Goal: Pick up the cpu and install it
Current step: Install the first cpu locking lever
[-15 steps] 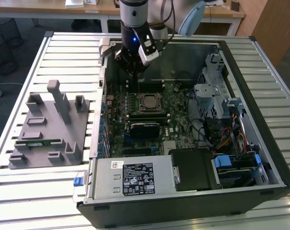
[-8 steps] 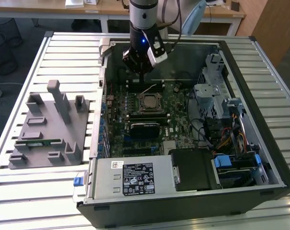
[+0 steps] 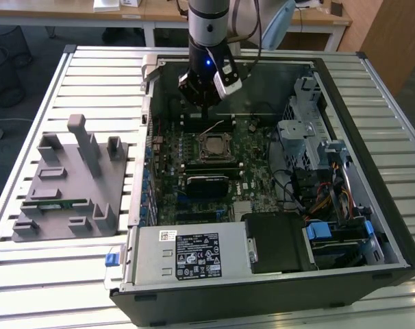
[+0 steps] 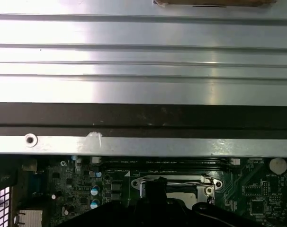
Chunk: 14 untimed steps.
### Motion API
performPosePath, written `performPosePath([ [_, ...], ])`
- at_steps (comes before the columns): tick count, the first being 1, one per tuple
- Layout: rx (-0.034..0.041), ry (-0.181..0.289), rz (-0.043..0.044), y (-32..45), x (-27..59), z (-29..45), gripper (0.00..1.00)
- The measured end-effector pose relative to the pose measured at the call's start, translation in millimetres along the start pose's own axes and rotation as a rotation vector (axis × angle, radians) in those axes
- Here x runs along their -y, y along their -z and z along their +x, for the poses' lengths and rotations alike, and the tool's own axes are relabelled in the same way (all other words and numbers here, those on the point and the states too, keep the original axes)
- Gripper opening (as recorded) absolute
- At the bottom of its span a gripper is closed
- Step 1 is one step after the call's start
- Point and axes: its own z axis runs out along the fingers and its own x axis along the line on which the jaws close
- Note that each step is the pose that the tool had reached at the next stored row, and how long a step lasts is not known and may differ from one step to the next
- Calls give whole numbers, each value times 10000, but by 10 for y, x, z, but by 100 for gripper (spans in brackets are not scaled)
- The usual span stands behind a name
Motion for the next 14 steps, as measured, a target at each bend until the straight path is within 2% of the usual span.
performPosePath([
  [6, 0, 19, 91, -79, -20, -65, 11],
  [12, -12, 190, 105, -144, -29, -140, 11],
  [13, -12, 198, 104, -168, -34, -180, 11],
  [14, -12, 197, 104, -173, -34, -186, 11],
])
